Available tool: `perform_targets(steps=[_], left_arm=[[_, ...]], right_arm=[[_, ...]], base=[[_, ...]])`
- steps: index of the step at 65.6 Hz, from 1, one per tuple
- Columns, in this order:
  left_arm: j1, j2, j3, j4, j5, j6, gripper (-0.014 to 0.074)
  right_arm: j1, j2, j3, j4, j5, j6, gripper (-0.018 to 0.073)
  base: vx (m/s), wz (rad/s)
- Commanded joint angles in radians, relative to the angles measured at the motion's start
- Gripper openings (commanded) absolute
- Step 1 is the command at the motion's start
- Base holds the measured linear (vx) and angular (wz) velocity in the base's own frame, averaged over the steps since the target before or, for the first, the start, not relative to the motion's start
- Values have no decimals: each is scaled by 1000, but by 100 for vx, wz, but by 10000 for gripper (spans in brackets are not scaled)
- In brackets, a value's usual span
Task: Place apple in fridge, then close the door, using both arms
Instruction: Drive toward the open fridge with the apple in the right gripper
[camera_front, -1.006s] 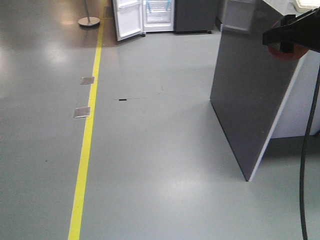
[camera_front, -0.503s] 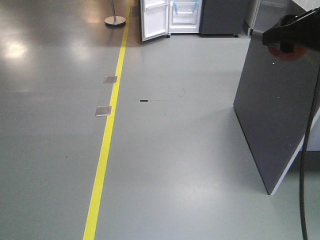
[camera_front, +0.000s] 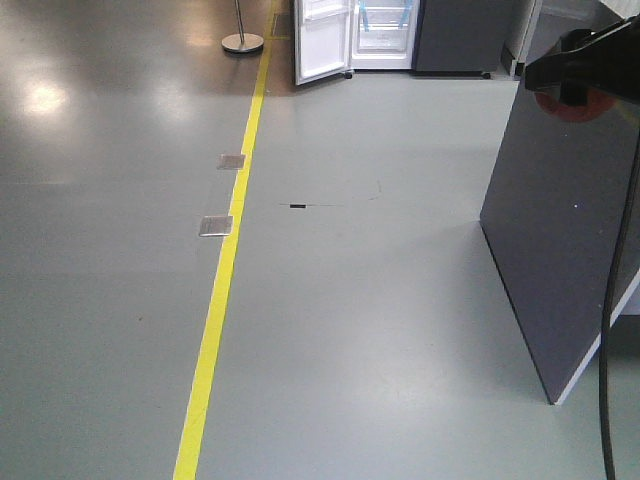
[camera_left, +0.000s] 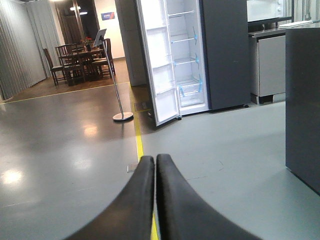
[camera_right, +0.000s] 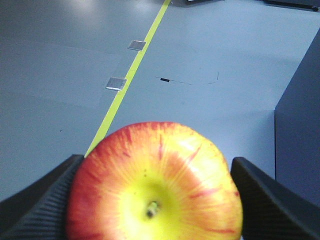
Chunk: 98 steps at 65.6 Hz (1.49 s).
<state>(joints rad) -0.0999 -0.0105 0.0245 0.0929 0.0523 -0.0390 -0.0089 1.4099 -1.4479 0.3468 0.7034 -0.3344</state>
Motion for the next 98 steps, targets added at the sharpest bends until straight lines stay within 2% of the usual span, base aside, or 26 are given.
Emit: perform_targets(steps=[1, 98], left_arm=[[2, -14, -18, -7, -73, -11, -7], [2, -14, -18, -7, -73, -11, -7]], right_arm=[[-3, -35, -33, 18, -73, -11, 102], [-3, -35, -33, 18, -73, -11, 102]], base=[[7, 0], [12, 0]])
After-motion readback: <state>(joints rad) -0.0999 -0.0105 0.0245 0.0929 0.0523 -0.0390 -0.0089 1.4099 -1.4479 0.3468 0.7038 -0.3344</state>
